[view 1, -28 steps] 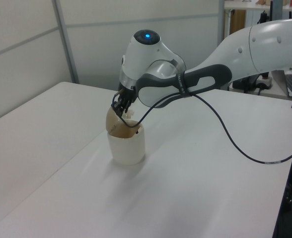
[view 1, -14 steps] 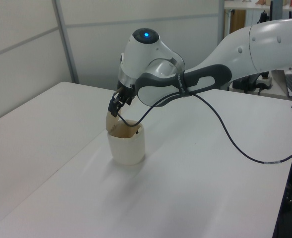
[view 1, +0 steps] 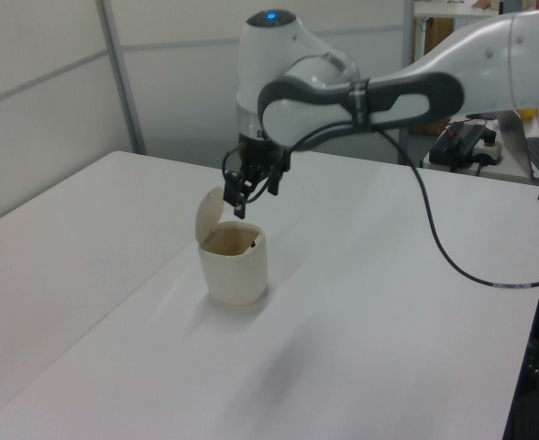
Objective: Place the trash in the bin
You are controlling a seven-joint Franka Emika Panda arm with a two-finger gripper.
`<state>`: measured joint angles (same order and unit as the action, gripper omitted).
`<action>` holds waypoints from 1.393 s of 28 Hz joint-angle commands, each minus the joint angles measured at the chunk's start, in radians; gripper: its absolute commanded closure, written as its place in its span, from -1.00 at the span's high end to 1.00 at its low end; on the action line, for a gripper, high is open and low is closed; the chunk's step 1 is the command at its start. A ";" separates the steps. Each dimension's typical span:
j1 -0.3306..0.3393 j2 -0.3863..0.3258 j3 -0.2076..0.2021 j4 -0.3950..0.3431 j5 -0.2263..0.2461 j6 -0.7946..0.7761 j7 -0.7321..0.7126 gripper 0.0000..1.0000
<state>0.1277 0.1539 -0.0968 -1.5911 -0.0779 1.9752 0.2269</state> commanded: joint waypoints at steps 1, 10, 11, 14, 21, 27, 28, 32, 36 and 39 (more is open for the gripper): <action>0.003 -0.099 -0.003 -0.016 0.030 -0.182 0.006 1.00; 0.006 -0.163 0.000 -0.018 0.030 -0.321 -0.040 1.00; 0.006 -0.171 0.000 -0.018 0.032 -0.334 -0.047 1.00; 0.006 -0.198 0.002 -0.021 0.033 -0.395 -0.086 1.00; 0.006 -0.205 0.002 -0.023 0.052 -0.407 -0.119 1.00; 0.004 -0.201 0.002 -0.020 0.052 -0.406 -0.121 1.00; 0.004 -0.200 0.000 -0.020 0.052 -0.406 -0.121 1.00; 0.004 -0.195 0.000 -0.018 0.052 -0.403 -0.121 1.00; 0.004 -0.195 0.000 -0.018 0.052 -0.403 -0.119 1.00; 0.004 -0.194 0.000 -0.018 0.052 -0.406 -0.119 1.00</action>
<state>0.1284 -0.0304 -0.0923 -1.5960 -0.0457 1.5739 0.1264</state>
